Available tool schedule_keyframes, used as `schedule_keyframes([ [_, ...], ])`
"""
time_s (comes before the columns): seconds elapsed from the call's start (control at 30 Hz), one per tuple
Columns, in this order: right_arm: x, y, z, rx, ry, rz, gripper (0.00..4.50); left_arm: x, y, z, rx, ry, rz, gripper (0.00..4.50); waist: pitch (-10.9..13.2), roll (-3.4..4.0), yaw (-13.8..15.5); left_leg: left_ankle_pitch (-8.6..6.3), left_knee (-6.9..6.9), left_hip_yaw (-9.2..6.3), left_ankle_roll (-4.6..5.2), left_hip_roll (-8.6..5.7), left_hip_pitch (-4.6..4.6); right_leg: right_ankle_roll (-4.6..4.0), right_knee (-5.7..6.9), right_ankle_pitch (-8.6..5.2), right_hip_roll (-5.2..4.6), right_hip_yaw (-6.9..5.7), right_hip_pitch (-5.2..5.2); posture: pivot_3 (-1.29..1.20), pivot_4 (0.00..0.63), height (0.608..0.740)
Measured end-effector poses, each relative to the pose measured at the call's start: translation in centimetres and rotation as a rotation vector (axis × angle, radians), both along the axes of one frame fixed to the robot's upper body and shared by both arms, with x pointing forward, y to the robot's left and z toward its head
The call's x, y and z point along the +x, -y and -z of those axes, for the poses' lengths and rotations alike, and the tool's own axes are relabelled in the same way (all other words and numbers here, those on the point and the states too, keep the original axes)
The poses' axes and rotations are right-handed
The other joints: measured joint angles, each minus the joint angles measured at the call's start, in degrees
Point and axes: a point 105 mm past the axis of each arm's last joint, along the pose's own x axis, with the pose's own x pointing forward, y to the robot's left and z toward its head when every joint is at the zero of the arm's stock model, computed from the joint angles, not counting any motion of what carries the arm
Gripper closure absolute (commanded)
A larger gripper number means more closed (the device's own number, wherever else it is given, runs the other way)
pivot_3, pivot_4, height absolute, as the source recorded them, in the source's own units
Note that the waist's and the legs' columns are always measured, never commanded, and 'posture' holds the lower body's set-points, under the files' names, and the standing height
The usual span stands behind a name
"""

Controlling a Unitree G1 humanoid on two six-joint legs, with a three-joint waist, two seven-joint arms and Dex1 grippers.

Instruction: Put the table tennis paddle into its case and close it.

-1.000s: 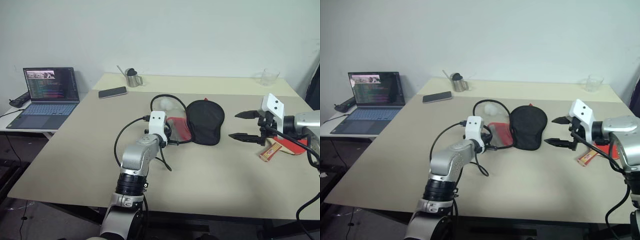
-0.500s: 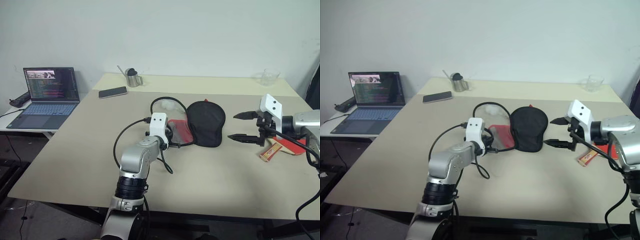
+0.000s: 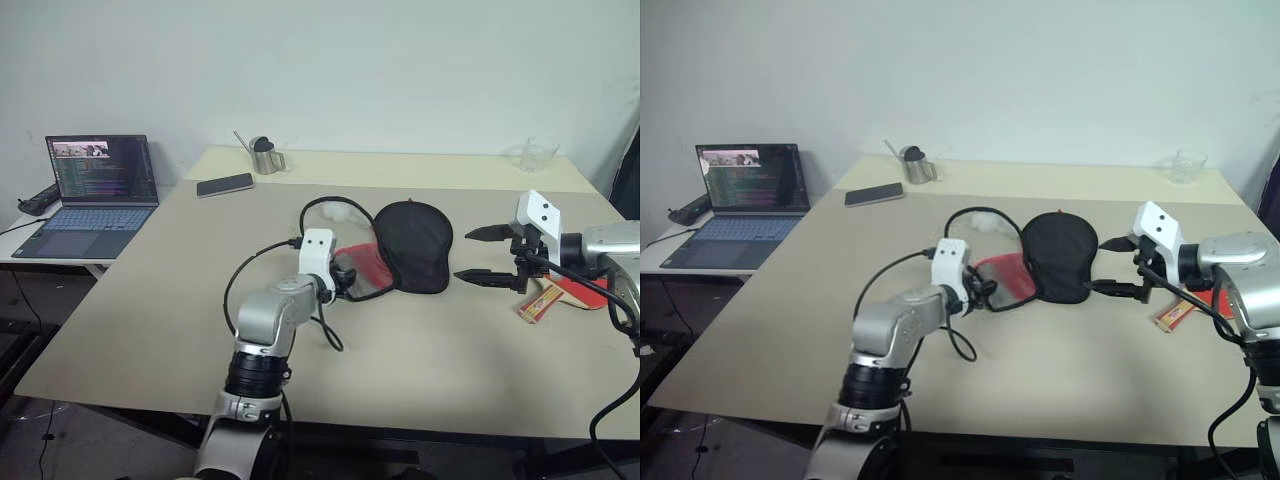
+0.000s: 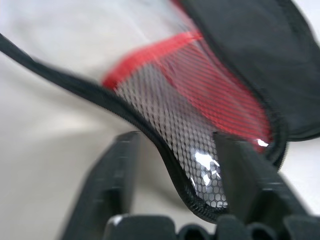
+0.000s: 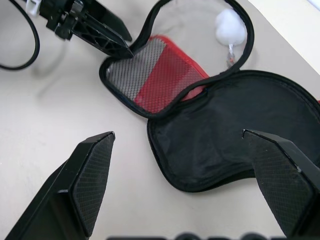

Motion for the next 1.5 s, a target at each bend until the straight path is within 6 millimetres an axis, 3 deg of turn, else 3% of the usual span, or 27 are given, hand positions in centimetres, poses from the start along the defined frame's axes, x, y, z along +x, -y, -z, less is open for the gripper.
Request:
schedule_keyframes([
  [0.03, 0.0, 0.0, 0.0, -0.001, 0.001, 0.002, 0.00, 0.0, -0.7, -0.1, 0.020, 0.006, 0.018, 0.56, 0.00, 0.00, -0.04, 0.00, 0.00, 0.01, 0.00, 0.00, 0.00, 0.00, 0.00, 0.00, 0.00, 0.01, 0.00, 0.00, 0.150, 0.740],
  [0.13, 0.2, 0.4, -0.1, -0.012, 0.009, 0.023, 0.00, -0.7, -3.7, -1.1, 0.135, 0.061, 0.130, 0.56, 0.00, 0.01, -0.49, 0.00, -0.06, 0.02, -0.01, 0.03, 0.01, -0.01, -0.01, 0.00, 0.03, 0.05, -0.04, 0.00, 0.150, 0.740],
  [0.23, 1.3, 1.7, -0.4, -0.010, 0.026, 0.155, 0.00, -2.4, -7.4, -2.3, 0.259, 0.128, 0.271, 0.56, 0.00, 0.02, -1.00, 0.00, -0.10, 0.02, -0.01, 0.02, 0.02, -0.03, -0.05, 0.00, 0.03, 0.11, -0.06, 0.00, 0.150, 0.740],
  [0.33, 4.0, 6.2, -0.7, -0.008, 0.039, 0.530, 0.00, -5.0, -11.1, -3.2, 0.378, 0.156, 0.458, 0.56, -0.01, 0.02, -1.34, 0.00, -0.13, 0.04, 0.00, 0.03, 0.03, -0.09, -0.07, -0.01, 0.03, 0.16, -0.09, 0.00, 0.150, 0.740],
  [0.37, 4.5, 7.8, -0.5, -0.003, 0.022, 0.646, 0.00, -5.5, -11.3, -3.8, 0.374, 0.174, 0.501, 0.56, -0.01, 0.02, -1.29, 0.00, -0.13, 0.03, 0.00, 0.02, 0.02, -0.11, -0.08, -0.01, 0.02, 0.15, -0.08, 0.00, 0.150, 0.740],
  [0.43, 5.5, 9.3, 0.2, 0.038, -0.024, 0.821, 0.00, -6.3, -10.9, -5.7, 0.325, 0.249, 0.595, 0.56, -0.01, 0.02, -0.78, 0.00, -0.12, -0.03, 0.02, 0.02, 0.00, -0.12, -0.14, 0.00, 0.00, 0.07, -0.04, 0.00, 0.150, 0.740],
  [0.6, 6.8, 9.5, 1.4, 0.205, -0.135, 1.057, 0.00, -7.2, -8.3, -8.3, 0.219, 0.390, 0.754, 0.56, -0.01, 0.02, -0.71, 0.00, -0.13, -0.03, 0.04, 0.01, -0.10, -0.11, -0.16, 0.01, -0.01, 0.04, -0.07, 0.00, 0.150, 0.740],
  [0.77, 5.3, 12.4, 0.8, 0.352, -0.119, 1.350, 0.00, -7.6, -7.8, -9.0, 0.156, 0.418, 0.799, 0.56, -0.01, 0.02, -1.19, -0.01, -0.24, -0.01, 0.07, 0.01, -0.15, -0.10, -0.27, 0.02, 0.00, 0.02, -0.12, 0.00, 0.150, 0.740],
  [0.83, 4.6, 12.1, 0.6, 0.414, -0.102, 1.425, 0.00, -7.7, -7.9, -9.0, 0.151, 0.422, 0.809, 0.56, -0.03, 0.06, -1.33, -0.02, -0.24, 0.00, 0.07, 0.04, -0.11, -0.10, -0.22, 0.02, 0.01, 0.05, -0.11, 0.00, 0.150, 0.740],
  [0.97, 2.7, 11.0, 3.8, 0.403, -0.185, 1.588, 0.00, -7.5, -8.0, -8.8, 0.143, 0.420, 0.807, 0.56, -0.05, 0.10, -1.91, -0.01, -0.18, 0.10, 0.10, 0.03, 0.03, -0.10, 0.08, 0.02, 0.06, 0.21, -0.13, 0.00, 0.150, 0.740],
  [1.27, 1.4, 10.2, 6.9, 0.364, -0.273, 1.717, 0.00, -6.9, -6.6, -9.2, 0.087, 0.448, 0.845, 0.56, -0.07, 0.13, -2.40, 0.00, -0.16, 0.25, 0.15, 0.00, 0.12, -0.10, 0.22, 0.01, 0.13, 0.43, -0.17, 0.00, 0.150, 0.740],
  [1.5, 2.4, 10.3, 8.6, 0.352, -0.284, 1.737, 0.00, -6.9, -5.5, -8.7, 0.056, 0.429, 0.847, 0.56, -0.07, 0.13, -3.12, -0.02, -0.26, 0.48, 0.19, 0.06, 0.34, -0.10, 0.26, 0.01, 0.23, 0.74, -0.17, 0.00, 0.150, 0.740],
])
